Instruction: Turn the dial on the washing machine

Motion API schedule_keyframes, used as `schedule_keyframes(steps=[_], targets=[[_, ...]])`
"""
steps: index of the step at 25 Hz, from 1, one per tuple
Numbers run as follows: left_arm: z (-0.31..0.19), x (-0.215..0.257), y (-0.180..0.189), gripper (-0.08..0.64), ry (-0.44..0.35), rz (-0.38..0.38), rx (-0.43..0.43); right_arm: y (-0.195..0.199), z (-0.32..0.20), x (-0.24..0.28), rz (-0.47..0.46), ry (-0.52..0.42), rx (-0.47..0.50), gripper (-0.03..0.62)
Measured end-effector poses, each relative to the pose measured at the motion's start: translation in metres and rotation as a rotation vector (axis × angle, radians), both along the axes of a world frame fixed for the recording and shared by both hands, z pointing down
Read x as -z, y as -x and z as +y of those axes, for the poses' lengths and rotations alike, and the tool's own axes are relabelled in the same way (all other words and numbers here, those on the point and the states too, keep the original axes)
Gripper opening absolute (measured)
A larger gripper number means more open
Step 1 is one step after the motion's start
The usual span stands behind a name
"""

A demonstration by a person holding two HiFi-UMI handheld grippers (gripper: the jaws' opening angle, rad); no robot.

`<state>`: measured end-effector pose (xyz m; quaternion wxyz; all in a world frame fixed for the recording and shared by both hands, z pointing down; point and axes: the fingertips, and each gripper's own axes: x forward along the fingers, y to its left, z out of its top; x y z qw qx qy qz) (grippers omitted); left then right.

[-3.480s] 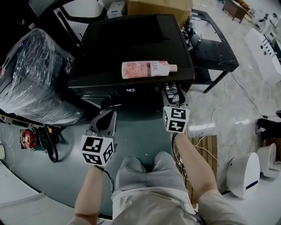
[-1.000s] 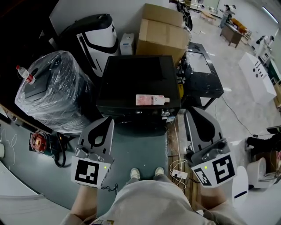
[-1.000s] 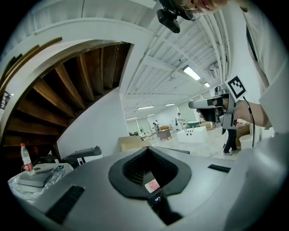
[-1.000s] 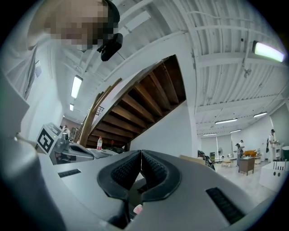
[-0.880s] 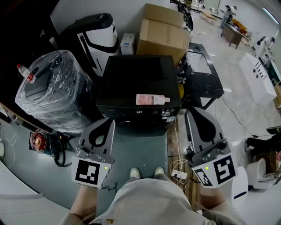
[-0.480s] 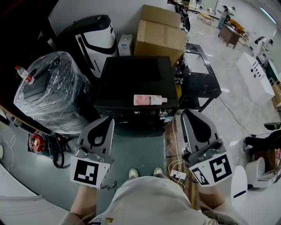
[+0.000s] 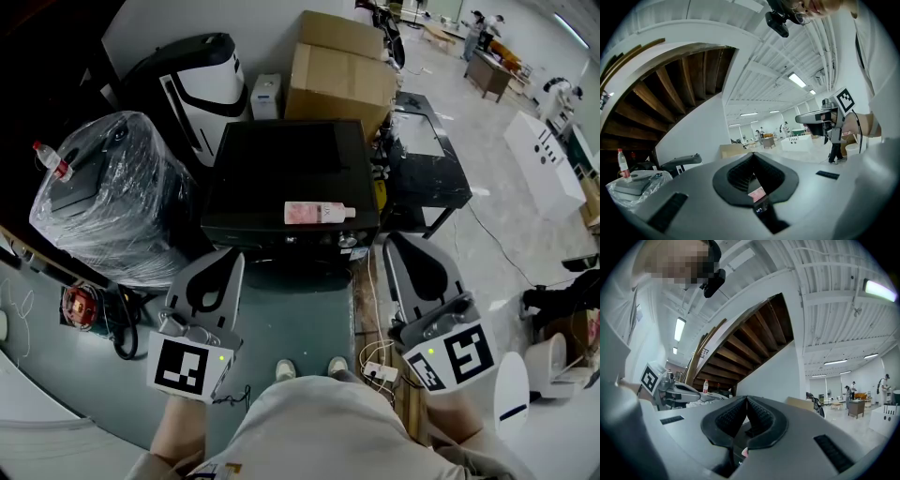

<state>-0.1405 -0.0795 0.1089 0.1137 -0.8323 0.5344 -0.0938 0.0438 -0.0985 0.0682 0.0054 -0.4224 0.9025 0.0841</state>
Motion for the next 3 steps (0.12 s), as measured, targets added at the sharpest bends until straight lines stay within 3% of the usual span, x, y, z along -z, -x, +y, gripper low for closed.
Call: schedule_keyframes(steps=[3], targets=[[-0.0010, 0.0030, -0.0019, 0.020, 0.005, 0.026, 0.005, 0.0018, 0.0003, -0.0020, -0.001, 0.002, 0.005, 0.030]])
